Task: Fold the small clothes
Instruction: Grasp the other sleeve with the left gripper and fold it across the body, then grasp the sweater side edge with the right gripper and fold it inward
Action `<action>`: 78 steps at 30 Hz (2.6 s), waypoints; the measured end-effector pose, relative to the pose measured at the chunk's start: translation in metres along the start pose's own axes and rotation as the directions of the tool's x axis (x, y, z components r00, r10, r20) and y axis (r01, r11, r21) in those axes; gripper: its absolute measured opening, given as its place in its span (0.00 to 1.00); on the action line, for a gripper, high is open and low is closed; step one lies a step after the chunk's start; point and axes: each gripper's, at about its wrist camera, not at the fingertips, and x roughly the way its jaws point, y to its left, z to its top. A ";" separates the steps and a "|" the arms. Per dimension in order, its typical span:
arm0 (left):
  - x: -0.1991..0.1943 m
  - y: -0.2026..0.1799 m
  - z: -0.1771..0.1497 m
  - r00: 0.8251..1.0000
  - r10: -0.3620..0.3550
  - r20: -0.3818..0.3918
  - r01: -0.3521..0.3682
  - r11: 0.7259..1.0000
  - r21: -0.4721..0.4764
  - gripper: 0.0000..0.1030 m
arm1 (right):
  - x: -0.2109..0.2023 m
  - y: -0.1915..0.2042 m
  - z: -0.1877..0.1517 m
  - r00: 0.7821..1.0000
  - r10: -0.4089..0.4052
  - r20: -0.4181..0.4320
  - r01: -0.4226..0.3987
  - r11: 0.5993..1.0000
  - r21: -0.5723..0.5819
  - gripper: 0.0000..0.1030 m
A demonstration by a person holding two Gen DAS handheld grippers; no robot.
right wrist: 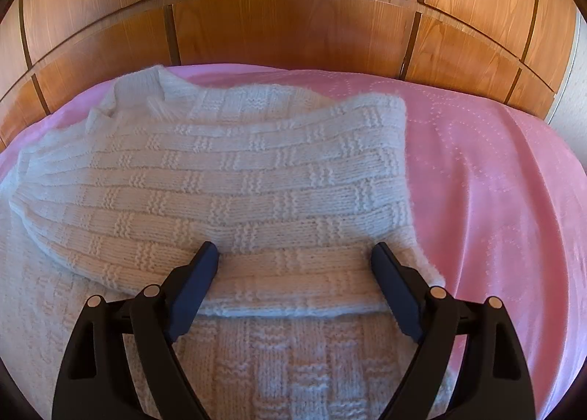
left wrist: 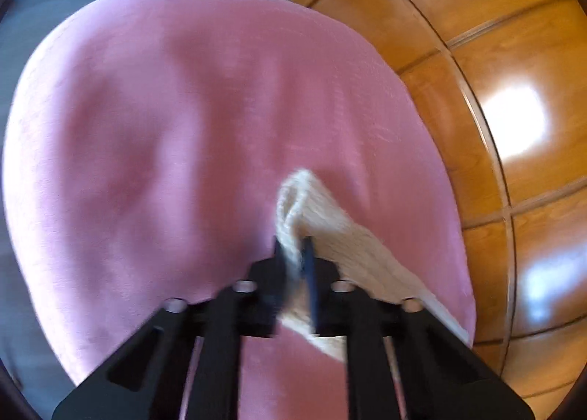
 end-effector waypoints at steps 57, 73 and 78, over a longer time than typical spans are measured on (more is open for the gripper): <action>0.011 -0.183 -0.327 0.933 -0.080 -0.351 0.321 0.628 0.709 0.42 | -0.105 0.143 0.060 0.835 0.550 0.028 -0.540 0.827 -0.158 0.05; 0.012 -0.190 -0.337 0.958 -0.016 -0.286 0.246 0.557 0.794 0.42 | -0.026 -0.054 0.058 0.964 0.265 0.020 -0.262 0.936 0.233 0.05; 0.006 -0.198 -0.335 0.958 0.014 -0.287 0.228 0.567 0.791 0.42 | 0.012 -0.078 0.031 0.971 0.233 -0.056 -0.207 0.932 0.298 0.05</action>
